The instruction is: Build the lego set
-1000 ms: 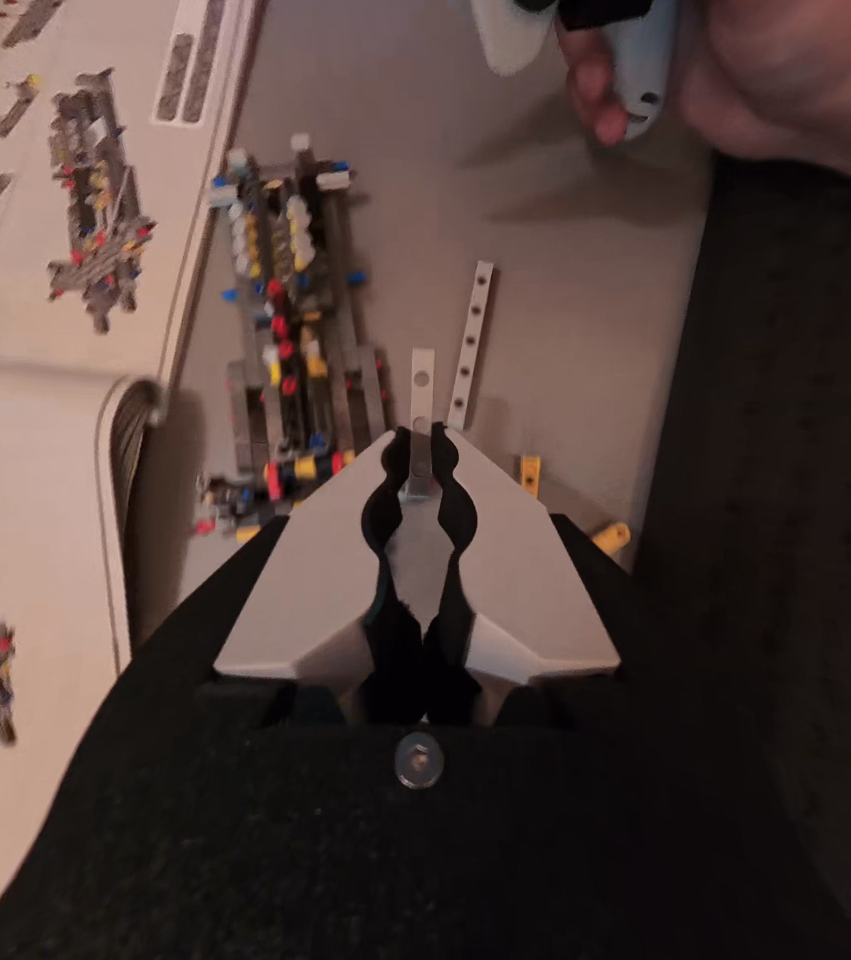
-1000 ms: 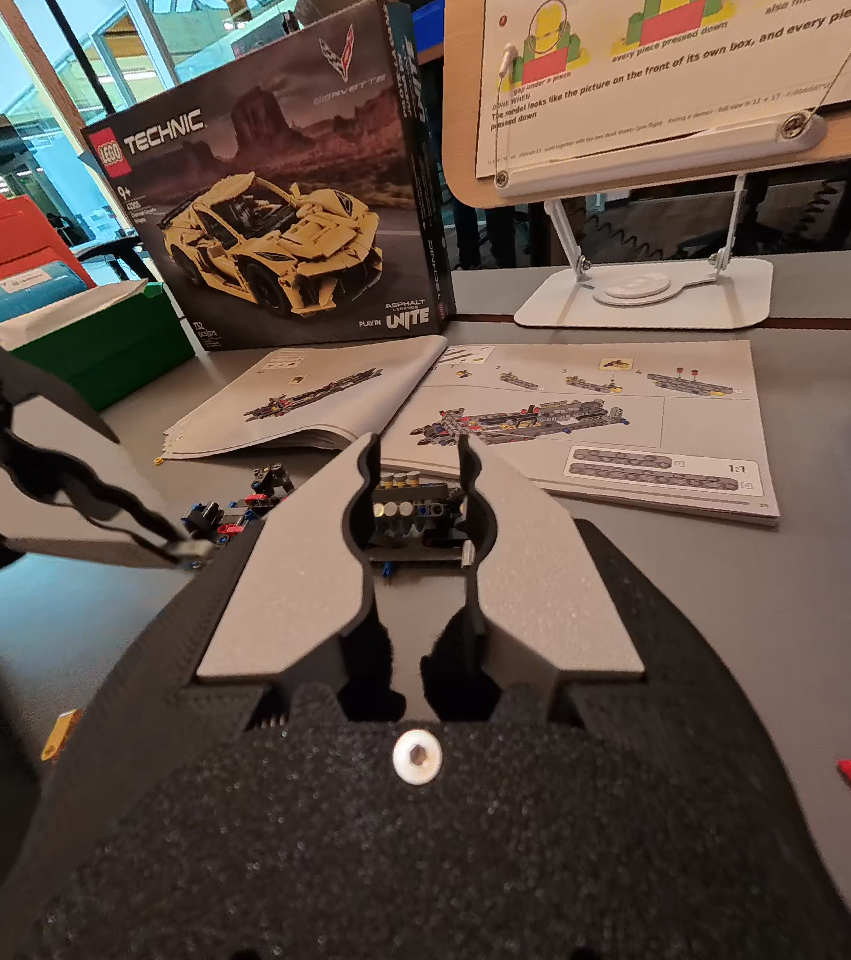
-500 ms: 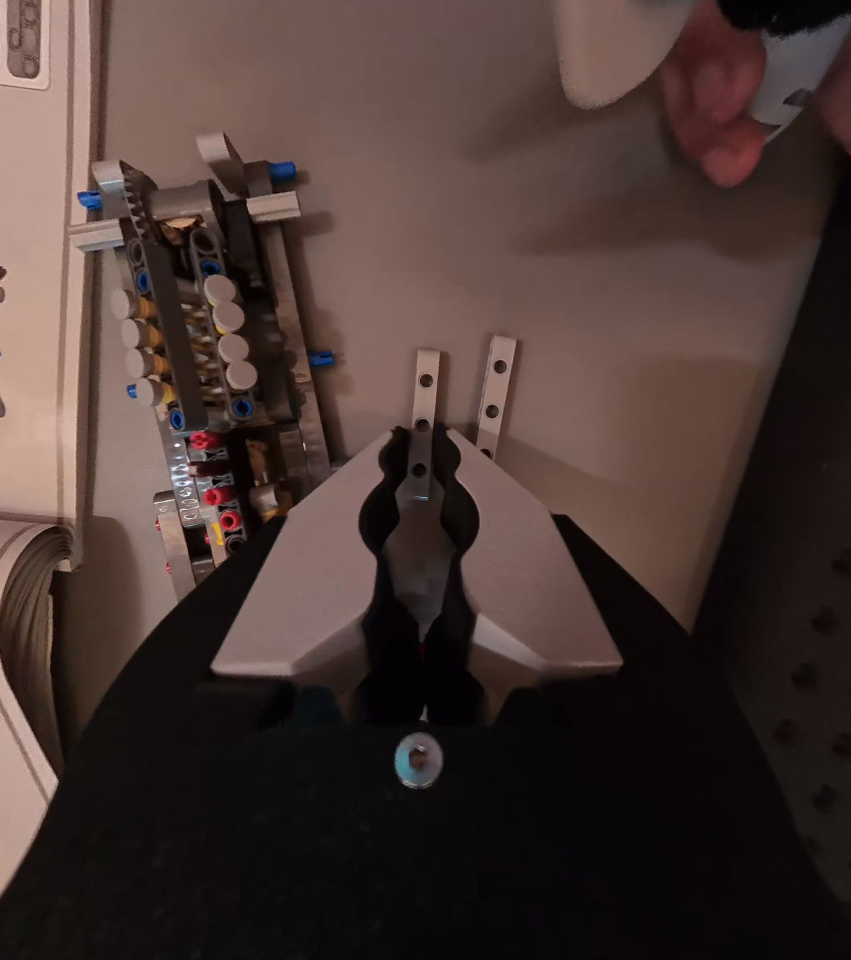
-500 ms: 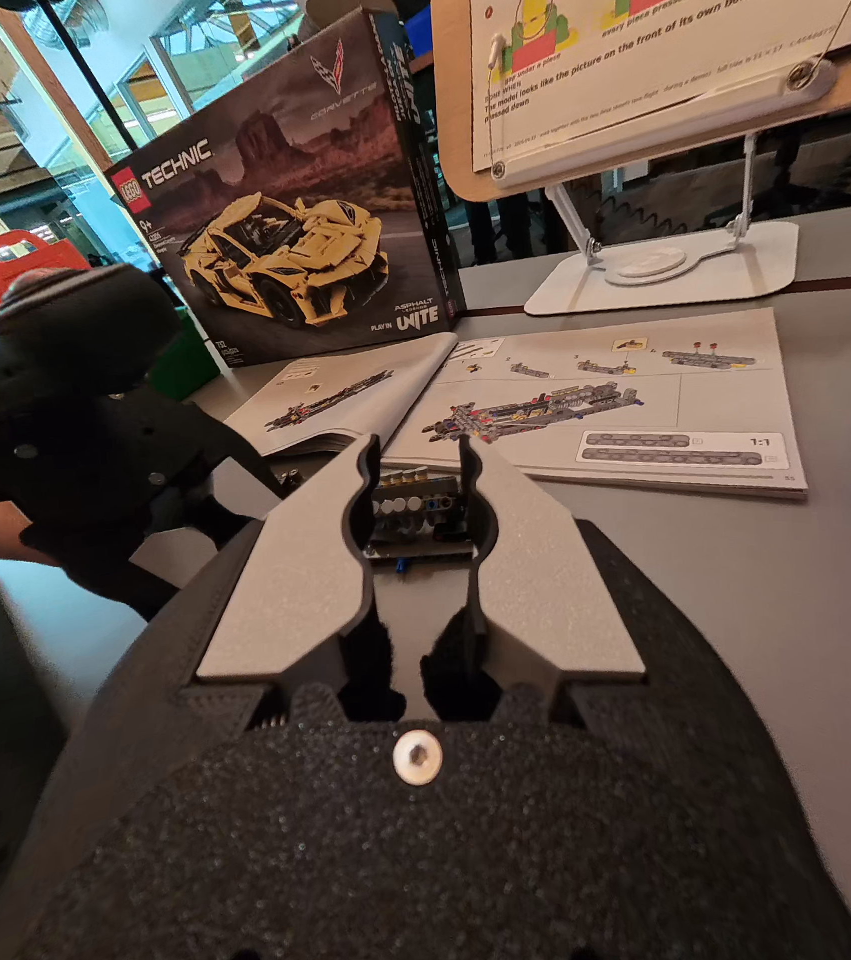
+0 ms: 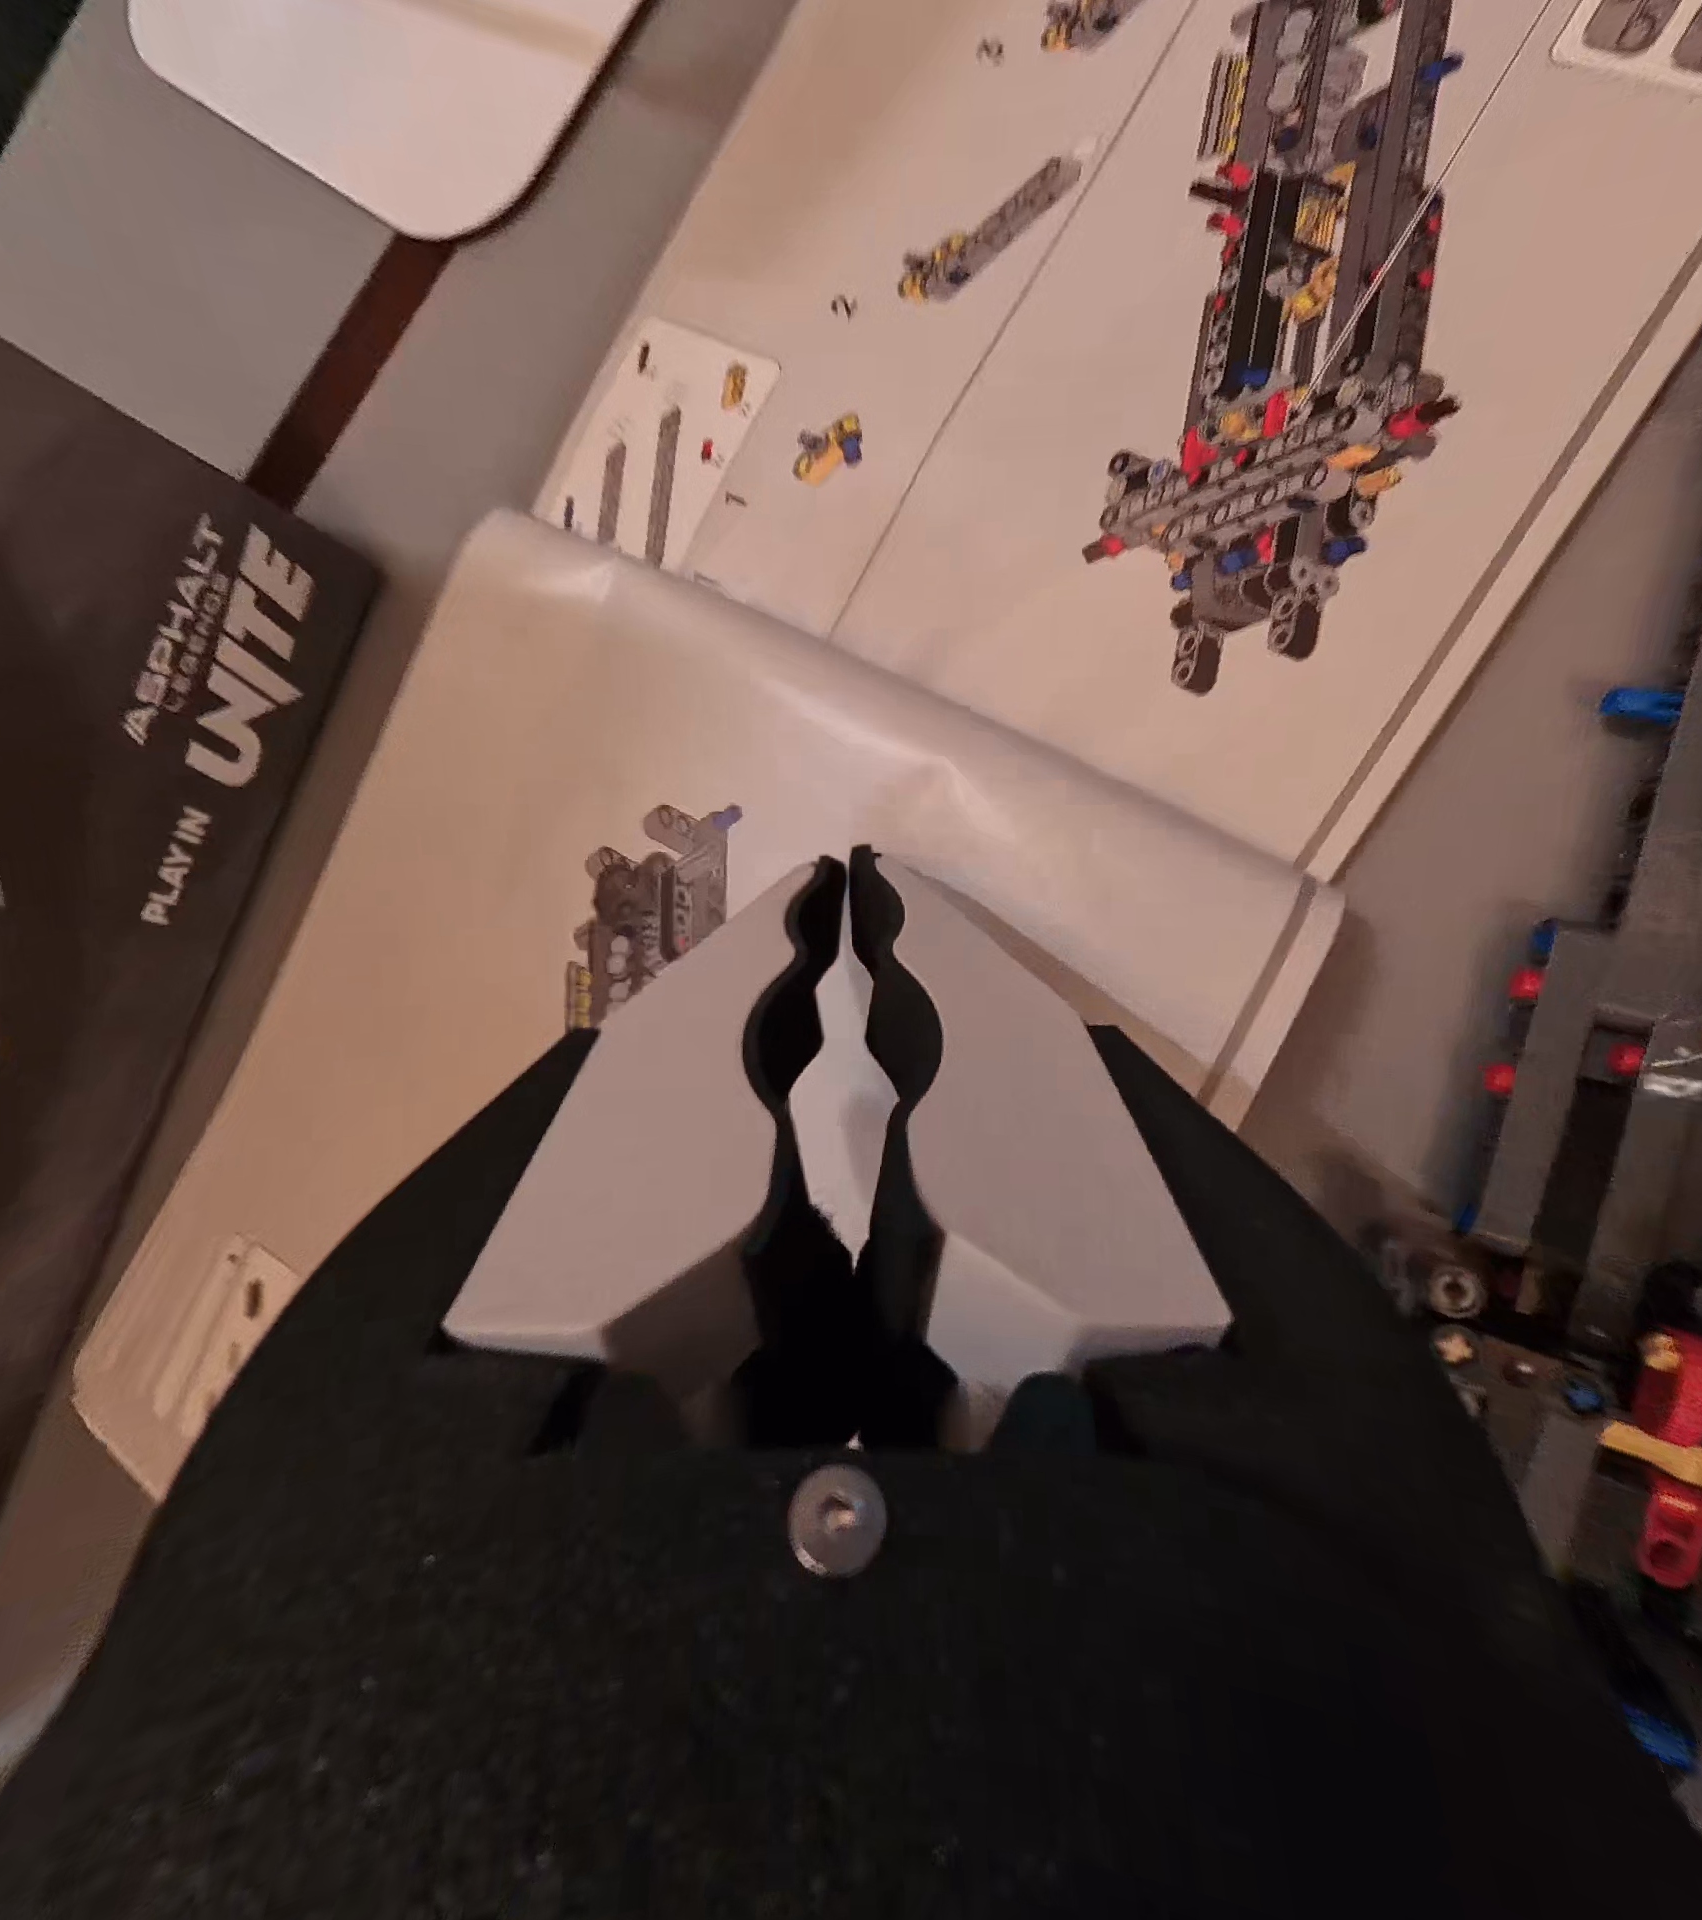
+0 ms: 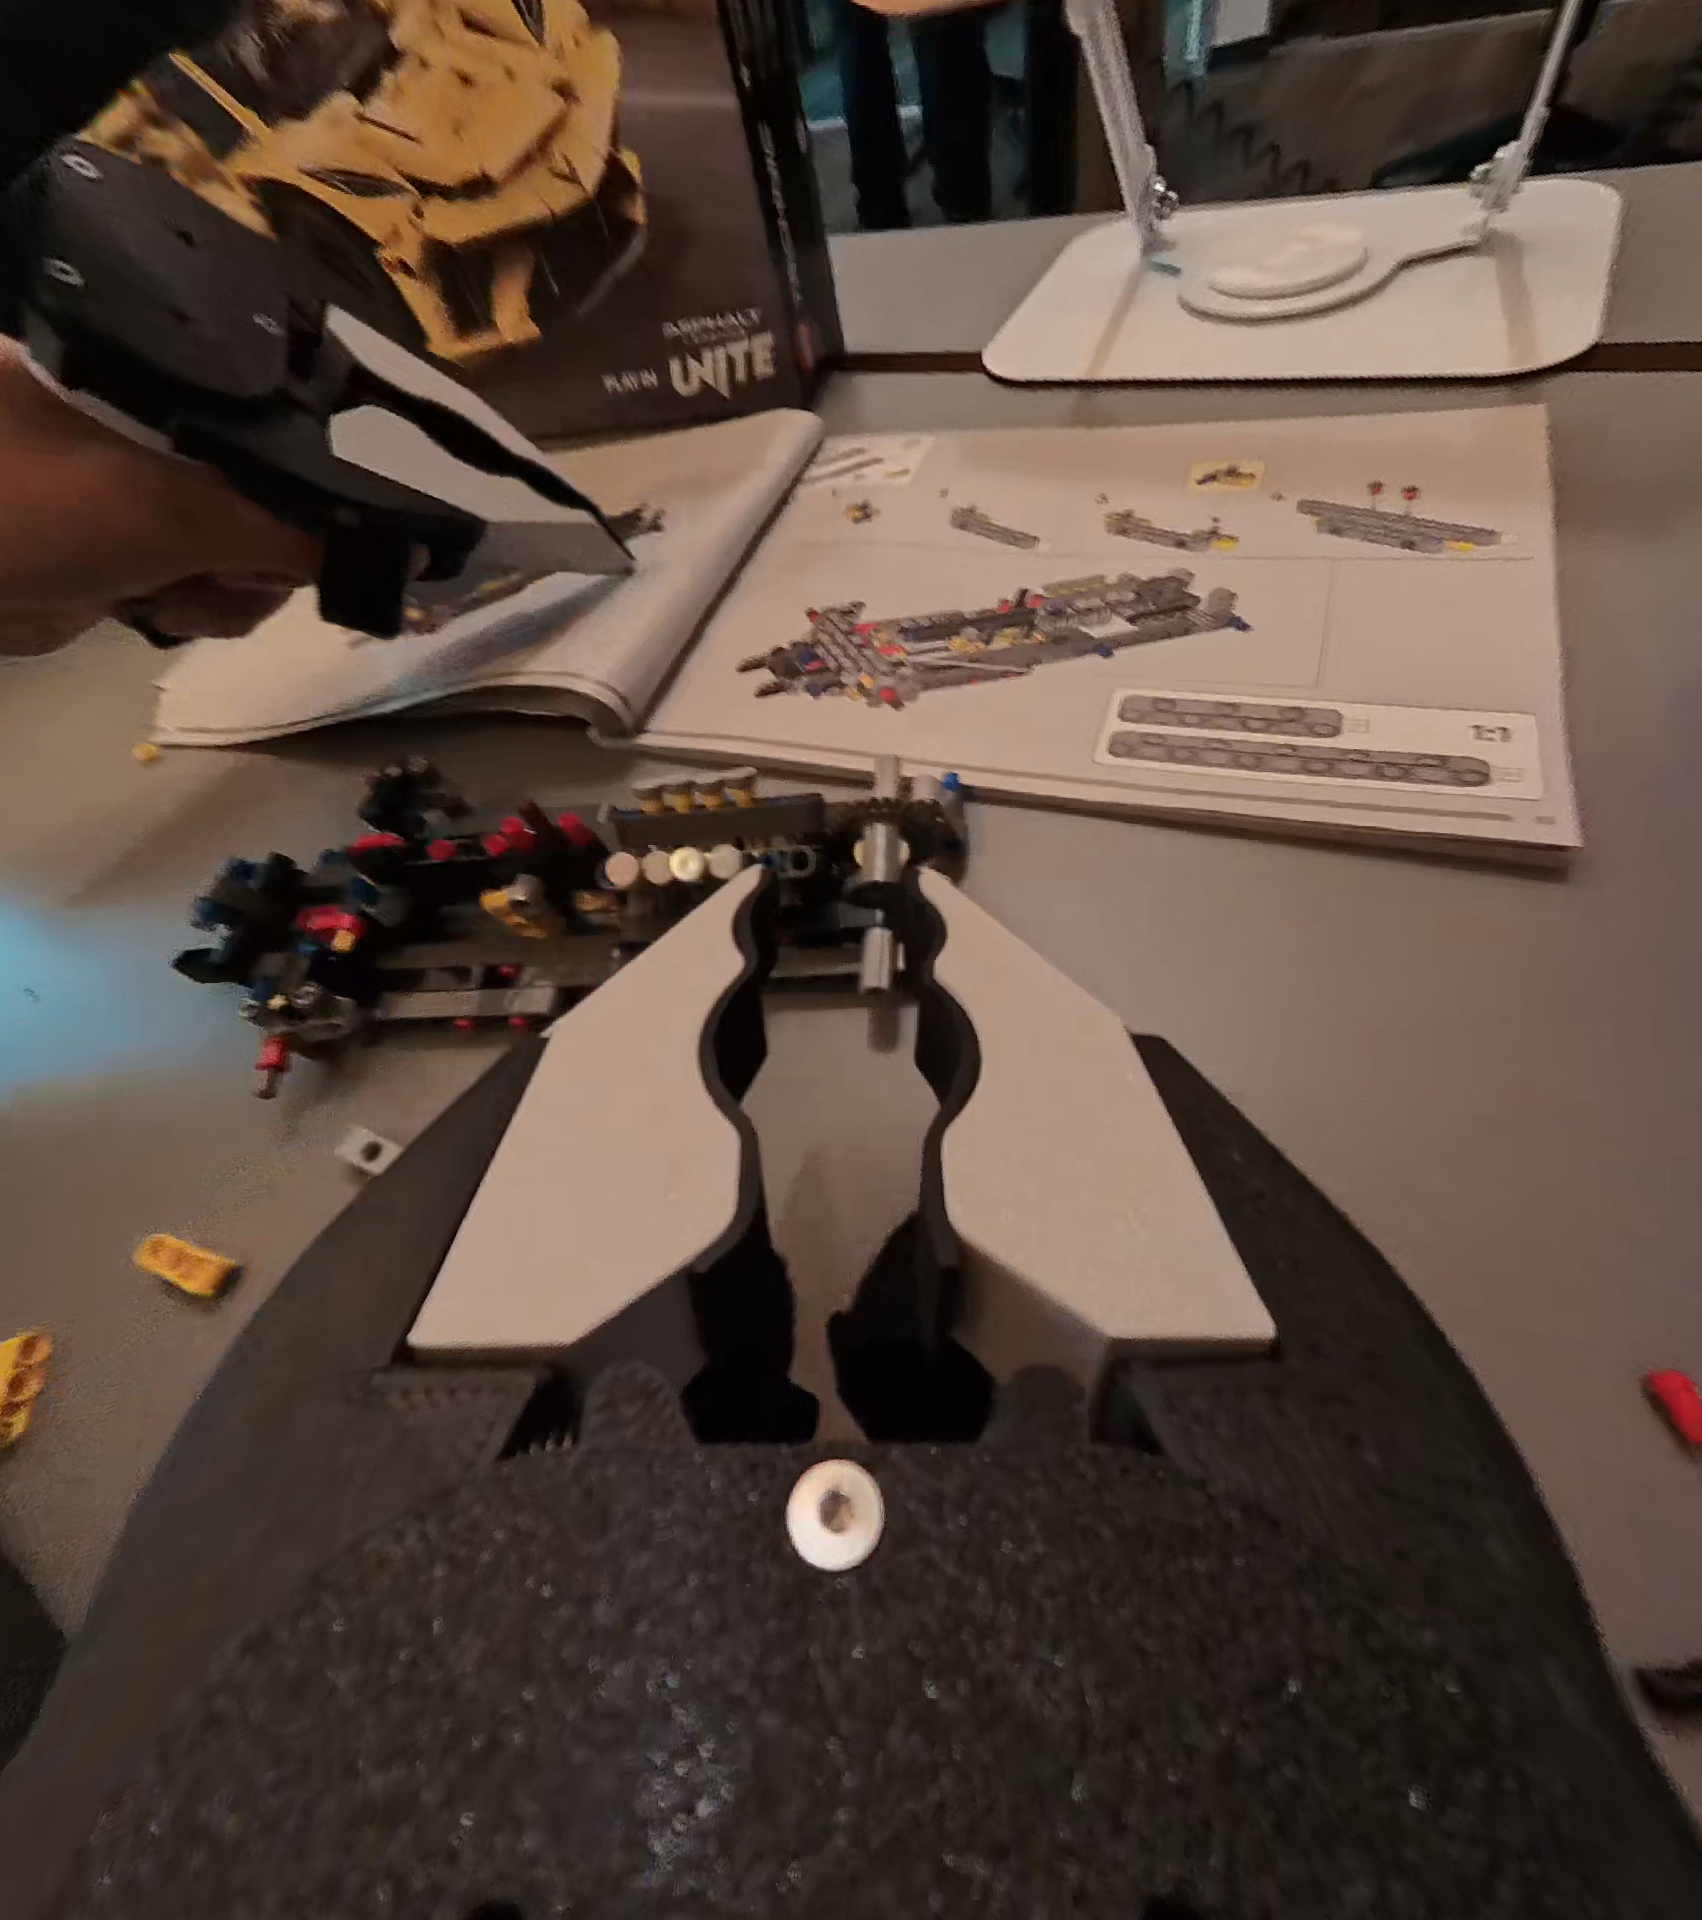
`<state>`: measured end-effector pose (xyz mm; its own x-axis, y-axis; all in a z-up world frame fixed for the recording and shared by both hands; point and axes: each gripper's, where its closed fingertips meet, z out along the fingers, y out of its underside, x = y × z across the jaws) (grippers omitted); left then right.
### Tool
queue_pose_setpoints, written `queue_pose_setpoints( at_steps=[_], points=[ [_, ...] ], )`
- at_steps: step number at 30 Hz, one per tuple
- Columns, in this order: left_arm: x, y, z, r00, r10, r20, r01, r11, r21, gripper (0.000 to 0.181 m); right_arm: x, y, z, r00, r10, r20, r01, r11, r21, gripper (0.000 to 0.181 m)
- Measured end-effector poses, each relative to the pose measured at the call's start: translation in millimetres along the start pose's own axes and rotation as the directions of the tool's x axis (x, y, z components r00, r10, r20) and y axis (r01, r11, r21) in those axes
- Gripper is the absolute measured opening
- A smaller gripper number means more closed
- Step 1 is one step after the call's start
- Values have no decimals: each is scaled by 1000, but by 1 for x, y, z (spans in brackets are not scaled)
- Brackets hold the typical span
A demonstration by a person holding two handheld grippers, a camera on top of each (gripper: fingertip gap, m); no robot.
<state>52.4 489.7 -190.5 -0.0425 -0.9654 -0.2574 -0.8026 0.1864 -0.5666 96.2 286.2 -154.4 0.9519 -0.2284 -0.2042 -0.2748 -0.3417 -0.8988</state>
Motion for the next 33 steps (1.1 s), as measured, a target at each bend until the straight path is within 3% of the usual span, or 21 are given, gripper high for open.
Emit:
queue_pose_setpoints(
  at_steps=[5,8,13,19,23,27,33],
  points=[
    [-7,32,2,998,55,29,-53,998,-43,0,10,0,-9,997,75,-28,-76,997,-6,19],
    [-10,40,-1,1000,5,-13,-6,1000,-14,0,24,-1,-23,995,43,-89,-44,999,-11,20],
    [-30,59,-9,998,-59,5,59,998,-27,0,87,25,-93,936,-107,-336,50,984,-173,26],
    [-42,52,-19,988,-140,64,138,990,38,4,111,59,-144,904,-141,-403,22,958,-285,26],
    [-50,30,-54,960,-248,130,218,953,210,7,103,59,-137,938,-76,-337,-9,970,-243,25],
    [-22,17,-75,925,-377,-33,360,850,385,6,97,65,-121,955,-53,-290,-34,957,-289,24],
    [-8,14,-77,948,-308,-79,310,839,448,5,99,70,-105,930,-255,-265,136,908,-397,13]
  ],
)
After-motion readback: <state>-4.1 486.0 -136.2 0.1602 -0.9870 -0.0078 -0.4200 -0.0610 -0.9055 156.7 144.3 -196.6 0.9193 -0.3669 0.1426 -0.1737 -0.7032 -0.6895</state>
